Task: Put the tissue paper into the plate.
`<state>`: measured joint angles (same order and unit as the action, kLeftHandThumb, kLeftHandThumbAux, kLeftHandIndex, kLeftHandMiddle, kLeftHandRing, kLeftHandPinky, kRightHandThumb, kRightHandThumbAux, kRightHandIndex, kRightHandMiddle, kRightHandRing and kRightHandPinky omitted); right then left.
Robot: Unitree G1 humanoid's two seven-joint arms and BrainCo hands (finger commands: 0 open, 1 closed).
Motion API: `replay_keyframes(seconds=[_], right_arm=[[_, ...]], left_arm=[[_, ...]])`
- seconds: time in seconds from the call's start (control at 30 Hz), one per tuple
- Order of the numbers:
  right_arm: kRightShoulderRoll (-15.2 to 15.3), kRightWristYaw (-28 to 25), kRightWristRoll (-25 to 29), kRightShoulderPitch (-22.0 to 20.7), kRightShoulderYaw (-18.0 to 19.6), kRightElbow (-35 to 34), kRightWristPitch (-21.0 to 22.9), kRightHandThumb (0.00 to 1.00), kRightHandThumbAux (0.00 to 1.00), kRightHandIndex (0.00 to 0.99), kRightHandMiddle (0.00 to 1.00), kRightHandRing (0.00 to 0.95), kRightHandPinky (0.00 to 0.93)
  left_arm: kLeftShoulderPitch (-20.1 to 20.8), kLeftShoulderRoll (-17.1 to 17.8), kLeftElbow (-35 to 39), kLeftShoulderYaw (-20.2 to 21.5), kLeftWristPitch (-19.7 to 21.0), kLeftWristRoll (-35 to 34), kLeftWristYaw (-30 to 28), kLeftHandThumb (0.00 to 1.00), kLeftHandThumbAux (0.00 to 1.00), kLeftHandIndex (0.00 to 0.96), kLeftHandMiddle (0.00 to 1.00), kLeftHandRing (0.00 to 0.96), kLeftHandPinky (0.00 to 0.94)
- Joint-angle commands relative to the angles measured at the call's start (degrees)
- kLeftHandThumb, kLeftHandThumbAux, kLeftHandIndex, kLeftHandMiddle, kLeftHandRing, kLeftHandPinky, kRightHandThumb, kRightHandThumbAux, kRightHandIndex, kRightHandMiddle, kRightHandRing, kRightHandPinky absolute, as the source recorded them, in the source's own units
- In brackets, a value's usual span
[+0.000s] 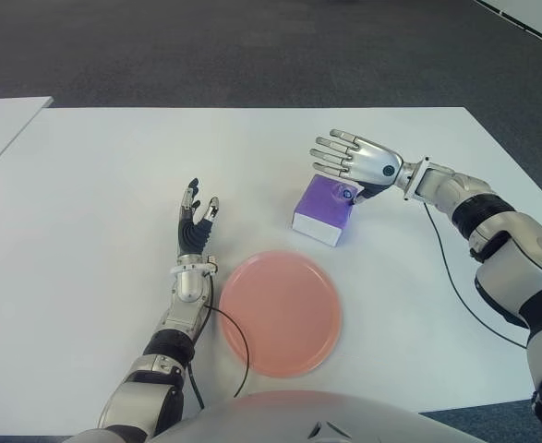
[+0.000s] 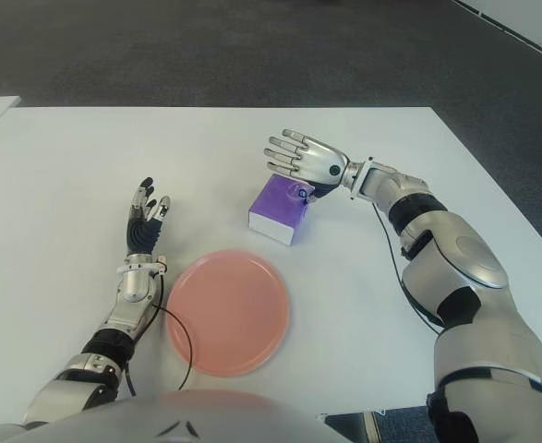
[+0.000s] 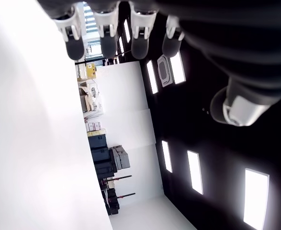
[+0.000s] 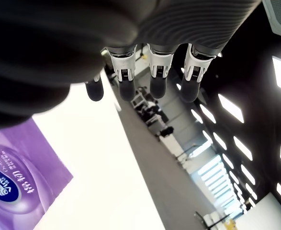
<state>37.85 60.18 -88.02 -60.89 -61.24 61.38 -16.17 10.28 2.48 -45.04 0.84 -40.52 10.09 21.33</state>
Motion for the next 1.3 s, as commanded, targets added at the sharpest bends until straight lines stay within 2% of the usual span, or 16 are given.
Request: replay_keyframes(seconds=[0.03,0.5,0.8,1.07,1.2,1.3], right_arm=[[0.43,-0.62,-0.46,-0.3,-1.35,0.34,-0.39,0.409,0.328,0.0,0.0,0.0,0.0],[2.79,-1.02,-0.45,-1.65,-2.85,0.11,-3.72,0.393,0.289,0.0,0.0,0.0,0.0],[5.03,-1.6,0.11,-2.9,-3.12,-1.43,-8.15,0.377,0.244,0.0,0.0,0.0,0.0],[7.59,-4.29,1.22,-3.51,-1.79,-5.08,-12.42,0.377,0.209,0.0,0.0,0.0,0.0],[8.59,-6.49,2.69,-3.64,-0.2,-6.58,-14.68,0.383,0.194,0.0,0.0,0.0,0.0],[11.07,-10.18,5.64,-4.08,2.67,-10.85,-18.52,0.4,0.198,0.0,0.0,0.0,0.0]], left_arm=[[-3.85,-0.23,-3.24,-0.38,0.48,0.78,-0.06,0.023,0.457,0.0,0.0,0.0,0.0],[-4.36,-0.08,-2.72,-0.29,0.49,0.92,0.12,0.01,0.456,0.0,0.0,0.0,0.0],[-3.98,-0.12,-3.4,-0.2,0.1,0.66,-0.12,0.022,0.47,0.0,0.0,0.0,0.0],[-4.01,-0.07,-3.72,-0.54,-1.68,0.87,-0.41,0.024,0.455,0.0,0.0,0.0,0.0],[-4.05,0.06,-3.87,-0.77,-2.28,1.07,-0.63,0.022,0.447,0.0,0.0,0.0,0.0],[-3.99,0.2,-4.12,-0.95,-2.73,1.32,-0.53,0.021,0.443,0.0,0.0,0.0,0.0]])
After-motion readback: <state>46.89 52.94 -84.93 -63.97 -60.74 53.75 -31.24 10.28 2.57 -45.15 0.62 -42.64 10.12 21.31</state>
